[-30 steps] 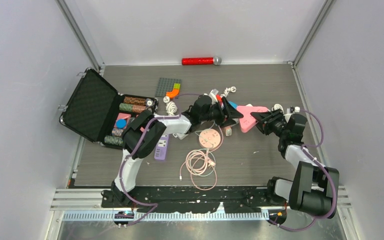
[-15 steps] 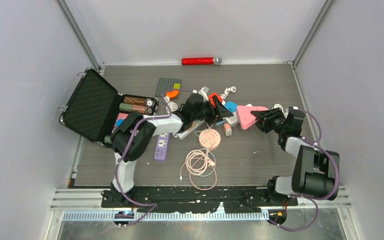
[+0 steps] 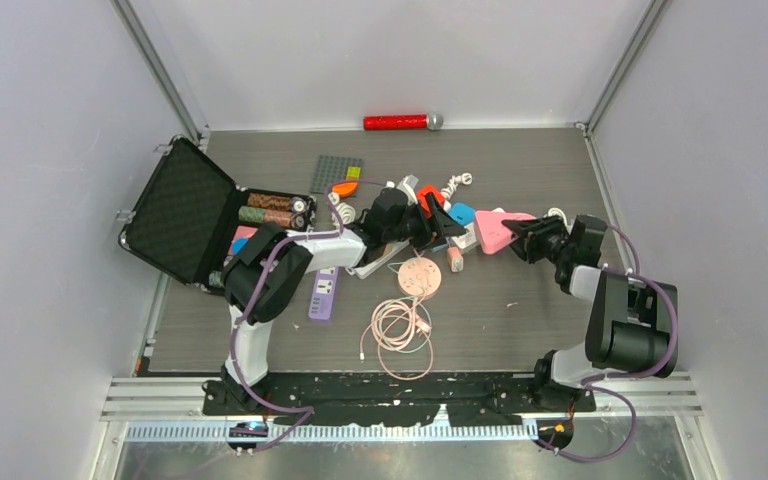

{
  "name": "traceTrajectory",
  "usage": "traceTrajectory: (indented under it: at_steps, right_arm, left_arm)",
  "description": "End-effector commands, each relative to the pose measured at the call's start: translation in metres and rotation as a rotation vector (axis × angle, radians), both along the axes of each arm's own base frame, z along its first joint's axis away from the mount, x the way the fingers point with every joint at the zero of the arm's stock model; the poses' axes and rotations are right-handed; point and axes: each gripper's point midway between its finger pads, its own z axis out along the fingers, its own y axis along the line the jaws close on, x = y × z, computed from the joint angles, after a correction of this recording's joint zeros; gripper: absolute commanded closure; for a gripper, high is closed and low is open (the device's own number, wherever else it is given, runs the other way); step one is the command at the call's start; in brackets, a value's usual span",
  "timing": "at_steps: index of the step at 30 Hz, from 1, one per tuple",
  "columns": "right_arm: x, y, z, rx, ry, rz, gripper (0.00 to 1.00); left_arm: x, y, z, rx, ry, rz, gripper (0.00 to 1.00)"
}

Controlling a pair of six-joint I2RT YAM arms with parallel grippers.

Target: Insert the plug

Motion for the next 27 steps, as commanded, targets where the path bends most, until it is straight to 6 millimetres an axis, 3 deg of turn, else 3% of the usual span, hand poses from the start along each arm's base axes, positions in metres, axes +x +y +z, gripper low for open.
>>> traceTrajectory:
  at_steps: [1, 7, 21, 27]
  right_arm:
    - [0.005, -0.002, -0.003, -0.017, -0.018, -0.017, 0.94]
    - [0.005, -0.007, -0.015, -0.044, -0.007, -0.043, 0.95]
    - [0.007, -0.014, -0.021, -0.054, -0.049, -0.11, 0.95]
    - [0.002, -0.008, -0.032, -0.034, -0.016, -0.074, 0.95]
  left_arm:
    - [0.002, 0.001, 0.028, -0.031, -0.061, 0.006, 0.3]
    - [0.002, 0.001, 0.03, -0.033, -0.06, 0.005, 0.3]
    - [0.002, -0.001, 0.033, -0.049, -0.051, 0.001, 0.3]
    - [0.001, -0.004, 0.039, -0.071, -0.052, -0.008, 0.3]
